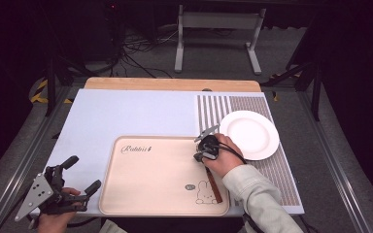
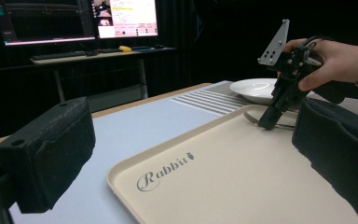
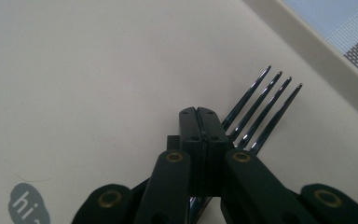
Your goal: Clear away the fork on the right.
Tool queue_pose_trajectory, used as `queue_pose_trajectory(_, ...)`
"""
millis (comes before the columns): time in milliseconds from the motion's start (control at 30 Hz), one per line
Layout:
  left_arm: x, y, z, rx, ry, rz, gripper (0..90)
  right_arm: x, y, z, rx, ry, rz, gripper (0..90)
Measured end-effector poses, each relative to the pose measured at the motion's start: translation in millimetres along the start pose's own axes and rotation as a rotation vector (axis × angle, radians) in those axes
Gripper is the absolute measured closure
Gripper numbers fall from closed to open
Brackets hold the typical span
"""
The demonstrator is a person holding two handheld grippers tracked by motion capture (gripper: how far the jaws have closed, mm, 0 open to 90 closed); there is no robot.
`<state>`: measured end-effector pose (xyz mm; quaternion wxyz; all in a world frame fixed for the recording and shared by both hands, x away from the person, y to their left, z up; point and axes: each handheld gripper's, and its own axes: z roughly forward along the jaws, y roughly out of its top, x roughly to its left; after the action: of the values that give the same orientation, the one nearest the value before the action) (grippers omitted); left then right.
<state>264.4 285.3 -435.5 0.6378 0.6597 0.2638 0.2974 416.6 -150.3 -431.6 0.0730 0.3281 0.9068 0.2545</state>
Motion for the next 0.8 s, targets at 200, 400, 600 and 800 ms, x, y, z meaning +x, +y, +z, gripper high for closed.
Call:
queue_pose_trajectory(200, -0.2, -0.1, 0.1, 0.004, 0.000, 0.001, 0.1, -7.0, -4.4, -3.0, -0.004, -0.016, 0.037, 90.0)
queue_pose_trajectory(400, 0.1, -0.2, 0.2, 0.003, 0.001, 0.003, 0.1, -13.1, -8.5, -7.0, 0.007, -0.039, 0.063, 90.0)
queue_pose_trajectory(600, 0.1, -0.4, 0.4, 0.004, -0.001, 0.001, 0.1, -17.0, -12.0, -10.5, 0.019, -0.056, 0.090, 90.0)
queue_pose_trajectory(800, 0.0, -0.4, 0.4, 0.004, 0.001, 0.001, 0.1, -20.3, -16.3, -13.7, 0.025, -0.071, 0.106, 90.0)
